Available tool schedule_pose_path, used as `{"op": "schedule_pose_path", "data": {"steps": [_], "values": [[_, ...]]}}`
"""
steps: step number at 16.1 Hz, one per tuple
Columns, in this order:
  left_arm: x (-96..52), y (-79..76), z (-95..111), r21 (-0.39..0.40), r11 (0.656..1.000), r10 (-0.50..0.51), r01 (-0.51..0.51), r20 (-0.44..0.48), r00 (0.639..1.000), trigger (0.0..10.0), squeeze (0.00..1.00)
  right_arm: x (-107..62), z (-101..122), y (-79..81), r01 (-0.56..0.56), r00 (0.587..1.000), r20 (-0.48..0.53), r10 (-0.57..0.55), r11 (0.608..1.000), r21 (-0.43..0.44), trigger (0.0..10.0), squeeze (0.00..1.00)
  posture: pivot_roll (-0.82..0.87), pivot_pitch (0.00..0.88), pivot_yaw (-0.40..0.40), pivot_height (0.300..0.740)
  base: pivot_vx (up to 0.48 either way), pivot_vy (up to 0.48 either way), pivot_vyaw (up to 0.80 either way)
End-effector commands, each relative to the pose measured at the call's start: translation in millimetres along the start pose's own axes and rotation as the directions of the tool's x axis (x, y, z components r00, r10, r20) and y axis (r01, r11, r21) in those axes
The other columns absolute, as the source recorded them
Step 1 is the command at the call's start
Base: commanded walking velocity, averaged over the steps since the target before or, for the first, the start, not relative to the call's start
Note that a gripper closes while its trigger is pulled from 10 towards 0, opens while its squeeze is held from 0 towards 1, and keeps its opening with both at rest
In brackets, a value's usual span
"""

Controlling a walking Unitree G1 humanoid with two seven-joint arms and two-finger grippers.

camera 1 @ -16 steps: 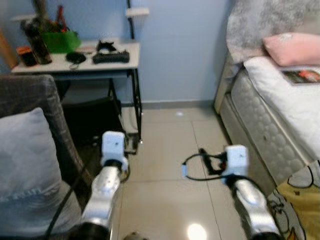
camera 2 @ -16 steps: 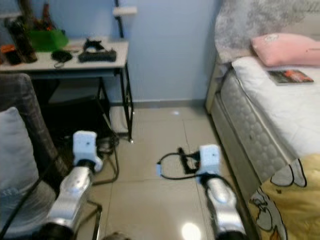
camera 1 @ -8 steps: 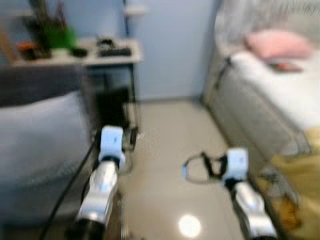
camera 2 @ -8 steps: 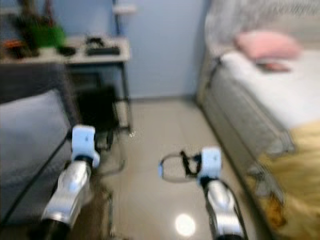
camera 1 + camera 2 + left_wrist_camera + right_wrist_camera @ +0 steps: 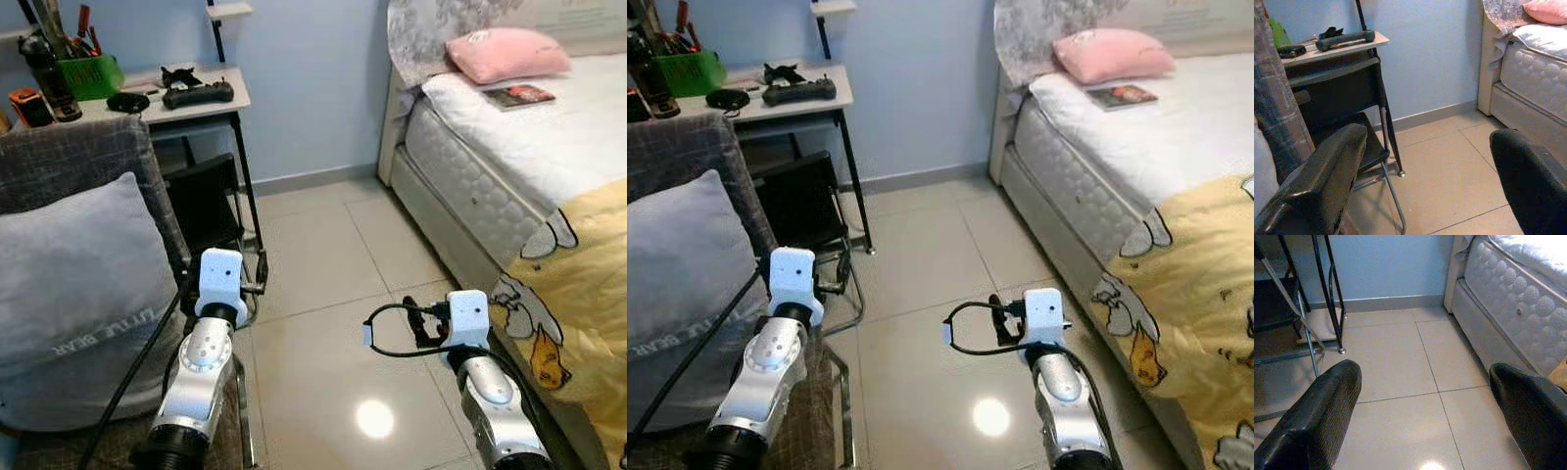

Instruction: Clean up the room

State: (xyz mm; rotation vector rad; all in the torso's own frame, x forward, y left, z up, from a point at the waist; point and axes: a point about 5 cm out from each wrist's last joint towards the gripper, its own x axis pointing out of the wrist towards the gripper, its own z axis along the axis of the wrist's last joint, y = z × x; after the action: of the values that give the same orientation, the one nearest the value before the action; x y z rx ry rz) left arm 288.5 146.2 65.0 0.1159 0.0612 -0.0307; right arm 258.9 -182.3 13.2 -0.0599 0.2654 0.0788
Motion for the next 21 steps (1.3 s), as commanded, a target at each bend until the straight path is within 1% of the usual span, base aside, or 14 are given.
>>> {"op": "schedule_pose_path", "data": {"steps": [1, 4, 5, 6, 7, 9, 10, 11, 12, 15, 18, 19, 20, 21], "values": [[5.2, 2.6, 4, 0.001, 1.0, -0.003, 0.003, 0.013, 1.0, 10.0, 0.0, 5.0, 6, 4.5, -0.021, 1.0, 0.02, 0.021, 1.0, -0.006, 10.0, 0.0, -0.01, 0.0, 0.041, 0.74, 0.48, 0.0, 0.0], [9.9, 2.4, 9, -0.007, 1.0, -0.015, 0.015, 0.028, 1.0, 10.0, 0.0, 6.8, 7, 7.1, -0.025, 0.999, 0.025, 0.025, 1.0, -0.001, 10.0, 0.0, -0.01, 0.0, 0.045, 0.74, 0.48, 0.0, 0.0], [11.5, 0.0, 8, 0.018, 1.0, -0.002, 0.001, 0.012, 1.0, 10.0, 0.0, 6.5, 6, 7.8, -0.027, 0.999, 0.024, 0.027, 1.0, 0.003, 10.0, 0.0, -0.01, 0.0, 0.044, 0.74, 0.0, 0.0, 0.0], [11.1, -1.8, 7, 0.016, 1.0, -0.005, 0.005, 0.008, 1.0, 10.0, 0.0, 5.9, 5, 7.6, -0.027, 0.999, 0.021, 0.027, 1.0, 0.005, 10.0, 0.0, -0.01, 0.0, 0.04, 0.74, 0.0, 0.0, 0.0], [9.1, -2.5, 7, -0.005, 1.0, -0.008, 0.008, 0.016, 1.0, 10.0, 0.0, 5.4, 5, 6.0, -0.021, 0.999, 0.028, 0.02, 1.0, 0.015, 10.0, 0.0, -0.01, 0.0, 0.037, 0.74, 0.0, 0.0, 0.0], [9.2, -4.8, 5, 0.0, 1.0, -0.009, 0.009, 0.01, 1.0, 10.0, 0.0, 6.4, 8, 4.7, -0.025, 0.999, 0.035, 0.025, 1.0, -0.005, 10.0, 0.0, -0.01, 0.0, 0.033, 0.74, 0.307, -0.364, 0.6], [10.0, -5.5, 5, -0.014, 1.0, -0.002, 0.002, 0.008, 1.0, 10.0, 0.0, 7.4, 8, 5.2, -0.028, 0.999, 0.033, 0.028, 1.0, -0.006, 10.0, 0.0, -0.01, 0.0, 0.032, 0.74, 0.326, -0.349, 0.66], [10.5, -5.7, 2, -0.011, 1.0, 0.011, -0.011, -0.012, 1.0, 10.0, 0.0, 8.2, 6, 4.2, -0.014, 1.0, 0.015, 0.014, 1.0, -0.007, 10.0, 0.0, -0.01, 0.0, 0.032, 0.74, 0.0, 0.0, 0.0], [10.0, -4.4, 1, -0.002, 1.0, 0.016, -0.016, -0.021, 1.0, 10.0, 0.0, 7.7, 6, 4.3, -0.024, 0.999, 0.021, 0.024, 1.0, -0.004, 10.0, 0.0, -0.01, 0.0, 0.036, 0.74, 0.0, 0.0, 0.0], [9.8, -3.4, 0, 0.0, 1.0, 0.009, -0.009, -0.027, 1.0, 10.0, 0.0, 7.5, 8, 8.4, -0.04, 0.998, 0.038, 0.04, 0.999, 0.006, 10.0, 0.0, -0.01, 0.0, 0.045, 0.74, 0.0, 0.0, 0.67], [11.3, -3.4, 0, 0.001, 1.0, 0.003, -0.003, -0.028, 1.0, 10.0, 0.0, 8.4, 5, 1.8, 0.009, 1.0, 0.019, -0.009, 1.0, 0.018, 10.0, 0.0, -0.01, 0.0, 0.047, 0.74, 0.0, 0.0, 0.0], [-3.5, -4.0, -14, 0.003, 1.0, -0.013, 0.013, -0.063, 0.998, 10.0, 0.0, -0.3, 2, -1.2, -0.013, 1.0, 0.015, 0.013, 1.0, -0.017, 10.0, 0.0, -0.01, 0.0, 0.047, 0.74, 0.0, 0.0, 0.0], [-17.1, -6.4, -23, -0.004, 0.999, -0.051, 0.051, -0.081, 0.995, 10.0, 0.0, -8.5, -4, -4.2, -0.037, 0.999, -0.002, 0.037, 0.998, -0.055, 10.0, 0.0, -0.02, 0.0, 0.044, 0.74, 0.0, 0.0, 0.0], [-42.8, -11.0, -37, 0.026, 0.983, -0.177, 0.18, -0.087, 0.98, 10.0, 0.0, -25.6, -19, -11.5, -0.067, 0.996, -0.068, 0.06, 0.992, -0.103, 10.0, 0.0, -0.02, 0.0, 0.033, 0.74, 0.0, 0.0, 0.0]]}}
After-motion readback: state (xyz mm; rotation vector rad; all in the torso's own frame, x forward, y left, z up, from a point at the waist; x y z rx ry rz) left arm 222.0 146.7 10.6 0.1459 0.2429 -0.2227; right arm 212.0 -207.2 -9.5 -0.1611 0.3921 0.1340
